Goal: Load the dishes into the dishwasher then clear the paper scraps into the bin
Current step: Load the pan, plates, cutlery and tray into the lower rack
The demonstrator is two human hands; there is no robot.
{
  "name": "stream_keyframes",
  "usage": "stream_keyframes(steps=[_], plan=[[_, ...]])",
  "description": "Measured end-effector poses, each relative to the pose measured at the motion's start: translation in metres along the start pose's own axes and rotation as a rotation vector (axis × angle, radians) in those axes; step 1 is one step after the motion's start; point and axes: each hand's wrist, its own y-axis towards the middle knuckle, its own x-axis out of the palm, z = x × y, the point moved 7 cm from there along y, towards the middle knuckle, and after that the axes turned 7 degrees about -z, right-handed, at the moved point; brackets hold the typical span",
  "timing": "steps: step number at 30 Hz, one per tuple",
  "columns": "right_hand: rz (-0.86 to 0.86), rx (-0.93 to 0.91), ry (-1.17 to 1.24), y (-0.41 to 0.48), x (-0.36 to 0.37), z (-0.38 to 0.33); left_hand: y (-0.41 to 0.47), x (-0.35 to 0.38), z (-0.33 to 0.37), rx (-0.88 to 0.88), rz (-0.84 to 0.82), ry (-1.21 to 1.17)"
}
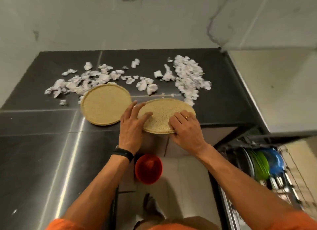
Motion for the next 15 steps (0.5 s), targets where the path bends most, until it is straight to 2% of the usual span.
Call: stream_keyframes(steps=[5,10,15], plan=[[-0.010,0.237,-0.085,-0.081,-0.053,0.039,0.018,0.043,0.089,0.232,-0.100,-0.116],[-0.030,0.457,-0.106,-0.156,-0.098,0.067,0.018,0.092,0.203,0.468,-0.234,-0.092],[-0.168,0.711,-0.072,-0.236,-0.118,0.102,0.003,0.141,0.303,0.584,-0.372,-0.068]])
